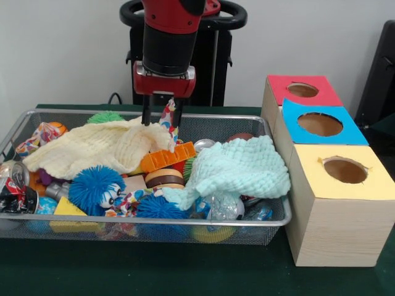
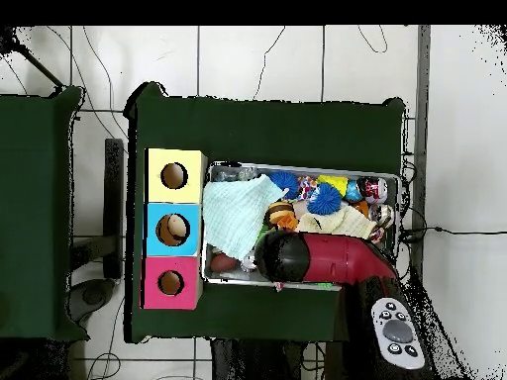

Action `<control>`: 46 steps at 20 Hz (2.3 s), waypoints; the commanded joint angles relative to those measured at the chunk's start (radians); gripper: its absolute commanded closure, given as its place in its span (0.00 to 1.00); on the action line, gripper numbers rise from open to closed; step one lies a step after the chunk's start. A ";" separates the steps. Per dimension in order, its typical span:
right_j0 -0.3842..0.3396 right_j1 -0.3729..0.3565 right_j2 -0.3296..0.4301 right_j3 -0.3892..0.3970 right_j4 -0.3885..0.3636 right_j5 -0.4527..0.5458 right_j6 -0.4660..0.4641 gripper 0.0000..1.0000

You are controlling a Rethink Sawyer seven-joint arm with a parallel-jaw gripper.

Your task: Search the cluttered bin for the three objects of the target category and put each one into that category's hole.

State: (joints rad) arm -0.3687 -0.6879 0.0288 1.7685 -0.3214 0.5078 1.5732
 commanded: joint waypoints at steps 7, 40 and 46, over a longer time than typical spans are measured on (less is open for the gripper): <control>0.028 0.043 0.069 -0.027 -0.023 -0.040 0.073 0.00; 0.041 0.017 0.005 0.083 -0.050 -0.016 0.074 0.00; 0.019 -0.024 -0.001 0.142 -0.061 -0.024 0.058 0.00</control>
State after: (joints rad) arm -0.3198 -0.6847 0.0353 1.7974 -0.3212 0.5076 1.5732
